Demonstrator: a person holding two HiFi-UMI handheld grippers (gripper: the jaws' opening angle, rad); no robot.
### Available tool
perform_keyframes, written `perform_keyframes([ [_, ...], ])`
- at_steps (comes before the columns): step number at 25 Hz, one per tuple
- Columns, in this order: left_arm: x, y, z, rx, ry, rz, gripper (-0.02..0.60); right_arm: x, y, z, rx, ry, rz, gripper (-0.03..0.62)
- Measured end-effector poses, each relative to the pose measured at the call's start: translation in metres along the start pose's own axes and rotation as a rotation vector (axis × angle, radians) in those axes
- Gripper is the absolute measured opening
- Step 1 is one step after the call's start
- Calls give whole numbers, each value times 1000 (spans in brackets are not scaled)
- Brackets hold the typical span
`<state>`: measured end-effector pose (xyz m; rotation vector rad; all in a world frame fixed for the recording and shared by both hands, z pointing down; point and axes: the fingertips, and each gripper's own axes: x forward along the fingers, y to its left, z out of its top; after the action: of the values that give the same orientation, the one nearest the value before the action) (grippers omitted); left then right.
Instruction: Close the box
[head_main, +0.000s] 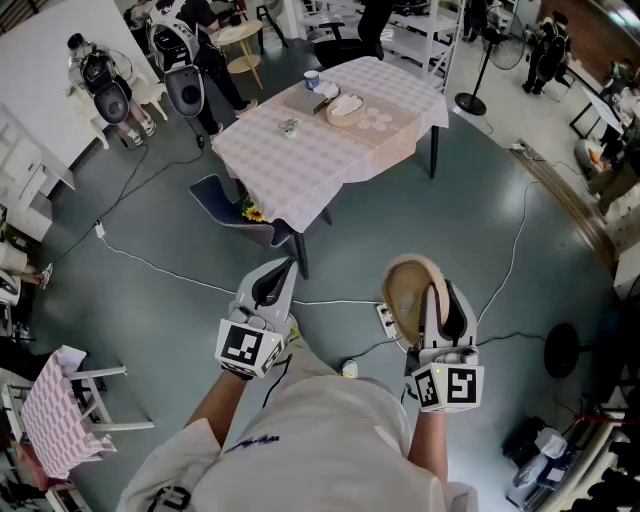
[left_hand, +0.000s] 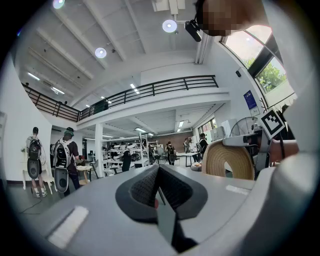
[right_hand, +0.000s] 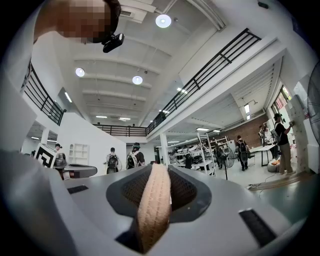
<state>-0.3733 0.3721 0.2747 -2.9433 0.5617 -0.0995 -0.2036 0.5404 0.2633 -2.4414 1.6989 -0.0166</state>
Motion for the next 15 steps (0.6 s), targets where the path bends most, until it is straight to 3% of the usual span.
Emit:
perform_keyframes([
  [7,-8,12,-3,-38,7,33,0,9,13,-5,-5,18,28,98],
  [15,-10,7,-7,-30,16,34,0,7,13,-8,7,29,25,98],
])
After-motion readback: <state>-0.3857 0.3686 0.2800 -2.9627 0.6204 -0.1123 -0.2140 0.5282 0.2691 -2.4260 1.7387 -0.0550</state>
